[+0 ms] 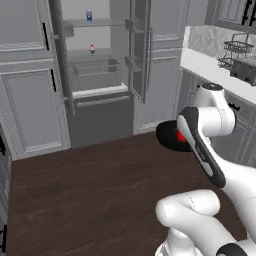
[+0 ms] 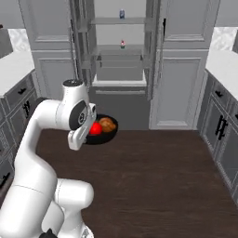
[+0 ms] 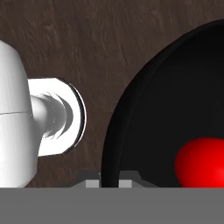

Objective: Pick the chicken drumstick and tomato from their plates and place them in the bowl. Then put the bowl in the fridge.

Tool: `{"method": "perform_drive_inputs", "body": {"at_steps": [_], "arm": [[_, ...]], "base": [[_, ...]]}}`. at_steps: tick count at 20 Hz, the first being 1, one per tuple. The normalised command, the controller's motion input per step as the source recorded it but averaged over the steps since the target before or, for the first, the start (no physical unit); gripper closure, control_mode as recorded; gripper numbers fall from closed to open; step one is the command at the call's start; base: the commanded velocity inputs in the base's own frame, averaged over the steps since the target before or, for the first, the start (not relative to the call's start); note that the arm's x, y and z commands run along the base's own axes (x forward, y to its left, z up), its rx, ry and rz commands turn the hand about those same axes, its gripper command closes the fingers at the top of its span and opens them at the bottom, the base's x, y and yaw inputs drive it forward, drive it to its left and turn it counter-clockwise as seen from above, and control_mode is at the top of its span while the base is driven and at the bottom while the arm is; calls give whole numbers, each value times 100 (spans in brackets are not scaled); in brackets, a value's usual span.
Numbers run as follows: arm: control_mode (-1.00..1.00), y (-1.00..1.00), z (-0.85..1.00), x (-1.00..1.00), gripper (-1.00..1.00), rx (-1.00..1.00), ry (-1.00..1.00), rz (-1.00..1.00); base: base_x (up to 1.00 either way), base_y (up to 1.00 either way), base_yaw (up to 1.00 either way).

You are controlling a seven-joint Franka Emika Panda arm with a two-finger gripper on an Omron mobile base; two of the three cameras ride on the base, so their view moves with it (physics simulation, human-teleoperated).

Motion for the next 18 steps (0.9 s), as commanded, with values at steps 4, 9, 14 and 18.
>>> {"method": "perform_drive_inputs", "body": {"at_steps": [4,9,14,18], "arm": [[100,0,0,0,100,0,0,0],[100,0,0,0,100,0,0,0],[100,0,0,0,100,0,0,0],[100,0,0,0,100,0,0,0]], "base": [[100,-27,58],[100,-53,39],[100,-47,-11],[100,-5,-31]]}}
